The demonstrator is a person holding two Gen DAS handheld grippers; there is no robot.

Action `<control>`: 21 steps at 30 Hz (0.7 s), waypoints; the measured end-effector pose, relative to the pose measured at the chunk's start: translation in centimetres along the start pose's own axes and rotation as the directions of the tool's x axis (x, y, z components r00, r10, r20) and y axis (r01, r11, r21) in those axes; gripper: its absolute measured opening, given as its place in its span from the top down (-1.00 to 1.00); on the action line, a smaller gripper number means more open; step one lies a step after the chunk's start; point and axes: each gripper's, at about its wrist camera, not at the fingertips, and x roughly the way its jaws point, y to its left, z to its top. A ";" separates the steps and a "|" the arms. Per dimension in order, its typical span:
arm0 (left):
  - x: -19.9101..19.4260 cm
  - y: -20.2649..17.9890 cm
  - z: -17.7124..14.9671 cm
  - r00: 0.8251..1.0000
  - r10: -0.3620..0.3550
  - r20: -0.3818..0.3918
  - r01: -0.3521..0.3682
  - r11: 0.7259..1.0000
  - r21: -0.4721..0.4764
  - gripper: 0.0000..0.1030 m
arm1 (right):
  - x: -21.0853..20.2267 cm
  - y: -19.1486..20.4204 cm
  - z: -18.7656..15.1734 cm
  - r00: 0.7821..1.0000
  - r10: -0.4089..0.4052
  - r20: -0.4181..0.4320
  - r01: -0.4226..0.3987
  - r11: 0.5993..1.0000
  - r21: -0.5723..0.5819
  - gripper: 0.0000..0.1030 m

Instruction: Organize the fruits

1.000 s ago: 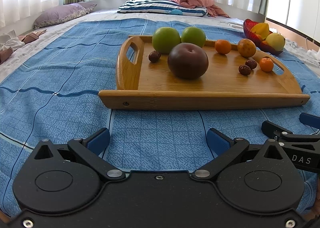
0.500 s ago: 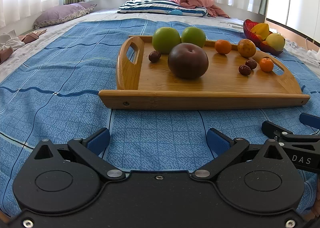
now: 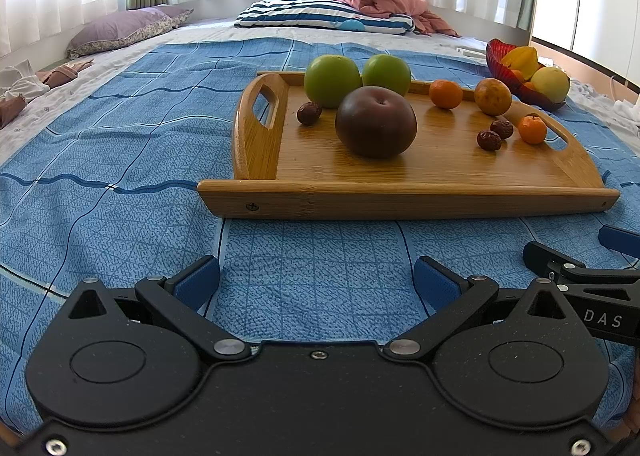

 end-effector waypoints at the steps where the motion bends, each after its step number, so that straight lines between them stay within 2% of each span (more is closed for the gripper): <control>1: 0.0 0.0 0.0 1.000 0.000 0.000 0.000 1.000 0.000 -1.00 | 0.0 0.0 0.0 1.000 0.000 0.000 0.000 1.000 0.000 -1.00; 21: 0.0 0.0 0.0 1.000 0.000 0.001 0.000 1.000 0.000 -1.00 | 0.0 0.0 0.0 1.000 0.000 0.001 0.000 1.000 0.000 -1.00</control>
